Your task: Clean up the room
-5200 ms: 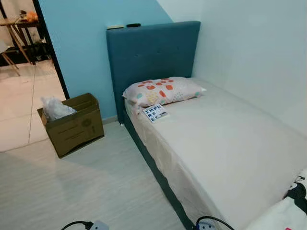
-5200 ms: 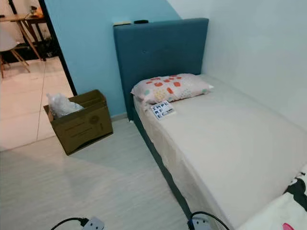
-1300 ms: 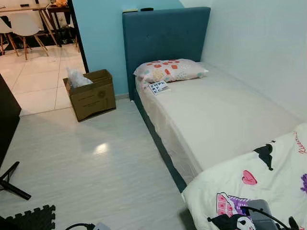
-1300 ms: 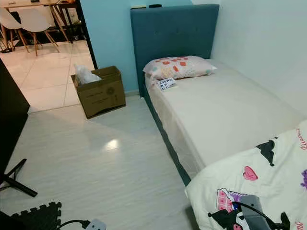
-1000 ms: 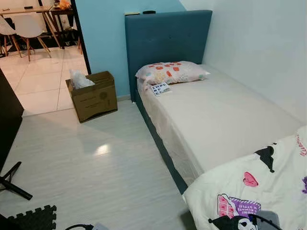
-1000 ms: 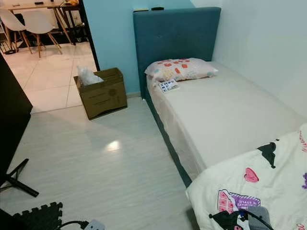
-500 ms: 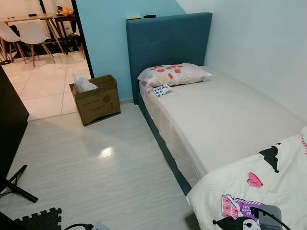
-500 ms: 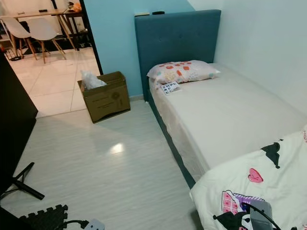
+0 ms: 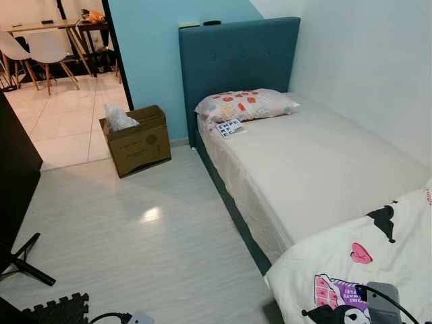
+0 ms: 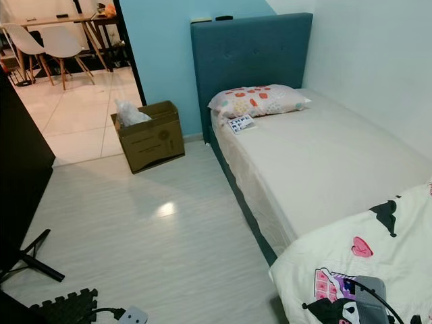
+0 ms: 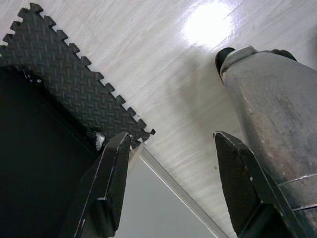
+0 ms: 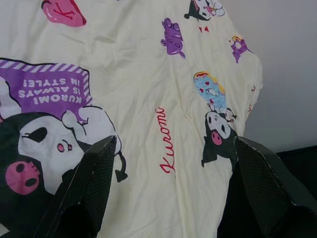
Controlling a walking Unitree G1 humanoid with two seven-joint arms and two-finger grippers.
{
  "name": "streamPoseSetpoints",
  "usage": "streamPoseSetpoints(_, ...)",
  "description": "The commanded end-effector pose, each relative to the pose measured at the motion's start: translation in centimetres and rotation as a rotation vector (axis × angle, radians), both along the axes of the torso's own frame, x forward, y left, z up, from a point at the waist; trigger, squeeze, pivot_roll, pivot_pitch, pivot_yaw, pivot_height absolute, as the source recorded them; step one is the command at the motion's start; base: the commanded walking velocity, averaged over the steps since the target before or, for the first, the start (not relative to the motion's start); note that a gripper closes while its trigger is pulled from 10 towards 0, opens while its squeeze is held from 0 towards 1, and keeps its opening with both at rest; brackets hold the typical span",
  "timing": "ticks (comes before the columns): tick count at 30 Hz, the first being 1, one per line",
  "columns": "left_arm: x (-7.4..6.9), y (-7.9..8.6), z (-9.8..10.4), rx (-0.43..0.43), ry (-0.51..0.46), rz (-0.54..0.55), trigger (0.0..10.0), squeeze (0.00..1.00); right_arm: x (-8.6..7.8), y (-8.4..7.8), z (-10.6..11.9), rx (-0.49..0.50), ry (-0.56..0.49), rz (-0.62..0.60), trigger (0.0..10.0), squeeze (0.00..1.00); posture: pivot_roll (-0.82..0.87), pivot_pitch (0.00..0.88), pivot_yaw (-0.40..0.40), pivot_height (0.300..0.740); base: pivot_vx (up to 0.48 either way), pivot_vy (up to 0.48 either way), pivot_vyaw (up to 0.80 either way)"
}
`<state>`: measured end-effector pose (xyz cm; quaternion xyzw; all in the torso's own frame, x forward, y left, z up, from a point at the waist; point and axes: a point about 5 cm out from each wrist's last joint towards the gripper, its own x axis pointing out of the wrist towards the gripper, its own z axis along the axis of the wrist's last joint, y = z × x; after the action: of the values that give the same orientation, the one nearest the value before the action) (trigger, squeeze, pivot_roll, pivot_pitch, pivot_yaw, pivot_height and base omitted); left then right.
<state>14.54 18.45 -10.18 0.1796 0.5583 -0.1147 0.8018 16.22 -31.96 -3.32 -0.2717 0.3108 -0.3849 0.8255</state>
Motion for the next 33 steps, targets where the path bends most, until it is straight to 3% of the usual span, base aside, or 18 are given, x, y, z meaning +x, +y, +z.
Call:
streamPoseSetpoints(1, 0.57, -0.16, 0.18, -0.006, -0.010, 0.012, 10.0, 0.00, 0.30, -0.10, -0.03, 0.017, 0.019, 0.000, 10.0, 0.00, -0.09, 0.000, 0.014, 0.697, 0.000, 0.000, 0.00)
streamPoseSetpoints(13, 1.35, -0.47, 0.45, -0.030, -0.038, 0.083, 10.0, 0.00, 0.94, -0.23, 0.14, 0.030, 0.028, 0.000, 10.0, 0.00, -0.04, 0.000, -0.022, 0.697, 0.000, 0.000, 0.00)
streamPoseSetpoints(33, 1.17, 0.14, 0.45, -0.007, -0.034, 0.055, 10.0, 0.00, 1.04, -0.24, 0.12, 0.035, 0.032, -0.001, 10.0, 0.00, -0.06, 0.000, 0.012, 0.697, 0.000, 0.000, 0.00)
